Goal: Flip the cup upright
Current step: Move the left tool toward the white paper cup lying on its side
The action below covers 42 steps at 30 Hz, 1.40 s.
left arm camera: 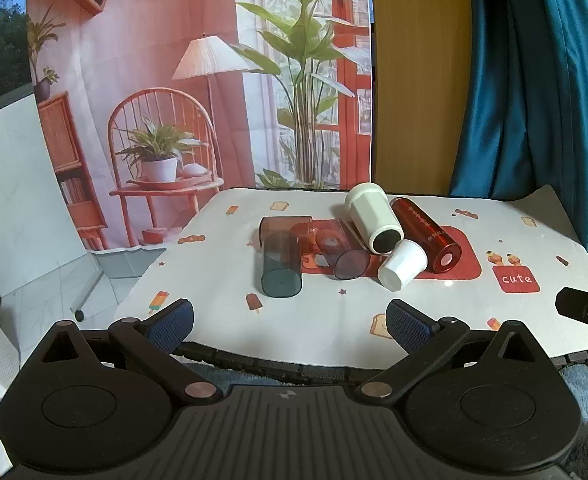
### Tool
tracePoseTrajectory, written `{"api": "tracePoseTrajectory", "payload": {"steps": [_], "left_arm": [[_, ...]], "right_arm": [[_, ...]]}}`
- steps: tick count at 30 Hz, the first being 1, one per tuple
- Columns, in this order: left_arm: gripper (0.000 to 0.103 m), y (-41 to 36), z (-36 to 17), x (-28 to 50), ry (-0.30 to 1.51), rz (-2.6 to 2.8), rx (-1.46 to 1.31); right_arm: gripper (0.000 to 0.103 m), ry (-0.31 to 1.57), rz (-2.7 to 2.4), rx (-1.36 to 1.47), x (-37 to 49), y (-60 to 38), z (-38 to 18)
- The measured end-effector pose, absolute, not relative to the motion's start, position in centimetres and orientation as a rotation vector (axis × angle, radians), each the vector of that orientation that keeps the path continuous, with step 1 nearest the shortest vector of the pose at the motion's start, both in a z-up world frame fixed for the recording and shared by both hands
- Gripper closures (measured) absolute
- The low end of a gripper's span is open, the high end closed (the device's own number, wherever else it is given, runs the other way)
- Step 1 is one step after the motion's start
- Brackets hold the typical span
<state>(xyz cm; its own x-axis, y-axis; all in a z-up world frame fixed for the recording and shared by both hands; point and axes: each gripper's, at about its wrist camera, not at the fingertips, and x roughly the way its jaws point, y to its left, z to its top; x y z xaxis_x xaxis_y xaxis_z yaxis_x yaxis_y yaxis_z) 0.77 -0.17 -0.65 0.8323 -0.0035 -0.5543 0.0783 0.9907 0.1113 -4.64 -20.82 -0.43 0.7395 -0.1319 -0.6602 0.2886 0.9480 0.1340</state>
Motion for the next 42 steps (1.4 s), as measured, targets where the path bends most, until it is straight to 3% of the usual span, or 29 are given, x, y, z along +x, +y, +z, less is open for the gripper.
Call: {"api": "tracePoseTrajectory", "payload": {"steps": [42], "left_arm": [[0.0,0.3,-1.2,4.4,0.615,-0.103,0.085]], "right_arm": [[0.0,0.679,-0.214,0.239,-0.3,-23.8,0.4]]}}
